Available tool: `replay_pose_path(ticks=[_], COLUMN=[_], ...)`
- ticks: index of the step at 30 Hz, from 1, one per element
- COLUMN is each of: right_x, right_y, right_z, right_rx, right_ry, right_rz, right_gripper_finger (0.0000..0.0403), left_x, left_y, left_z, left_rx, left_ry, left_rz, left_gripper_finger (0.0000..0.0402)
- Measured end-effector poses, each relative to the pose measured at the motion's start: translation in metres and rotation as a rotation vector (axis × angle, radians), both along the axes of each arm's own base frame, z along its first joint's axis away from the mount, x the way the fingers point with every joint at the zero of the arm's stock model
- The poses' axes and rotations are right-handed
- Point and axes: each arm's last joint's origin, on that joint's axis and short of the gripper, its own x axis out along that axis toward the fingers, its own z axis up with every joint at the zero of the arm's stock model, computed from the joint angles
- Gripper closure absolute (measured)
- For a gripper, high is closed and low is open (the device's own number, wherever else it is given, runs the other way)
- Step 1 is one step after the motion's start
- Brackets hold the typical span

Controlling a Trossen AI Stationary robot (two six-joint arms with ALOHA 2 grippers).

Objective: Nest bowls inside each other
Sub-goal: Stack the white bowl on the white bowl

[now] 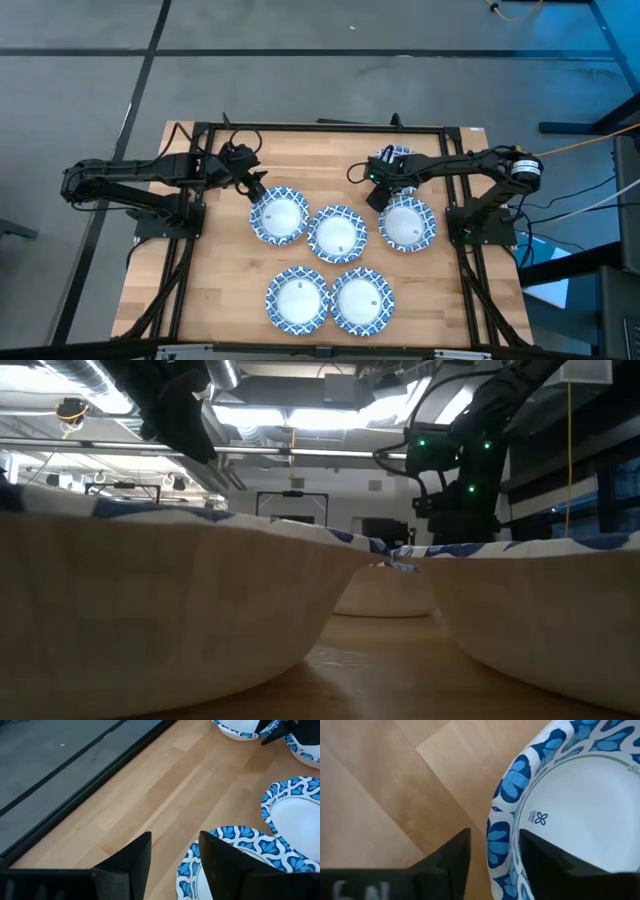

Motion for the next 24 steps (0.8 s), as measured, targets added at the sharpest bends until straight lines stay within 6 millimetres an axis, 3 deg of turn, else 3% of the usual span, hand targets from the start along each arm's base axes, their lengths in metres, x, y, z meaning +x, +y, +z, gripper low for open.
replay_pose_path(ticks=[11,18,24], right_x=[0.001,0.017,0.045], right_y=[0.0,-0.003,0.004], right_z=[0.001,0.022,0.065], right_rx=[-0.004,-0.013,-0.054], right_ry=[0.001,-0.073,-0.198], right_rz=[0.004,0.036,0.166], right_gripper_finger=[0.0388,0.0385,0.0396], left_x=[0.0,0.0,0.0], left_y=[0.0,0.0,0.0], left_z=[0.0,0.0,0.0], left_rx=[-0.001,0.0,0.005], left_ry=[0.0,0.0,0.0], left_rz=[-0.002,-0.001,0.004], left_gripper_finger=[0.0243,0.0243,0.0243])
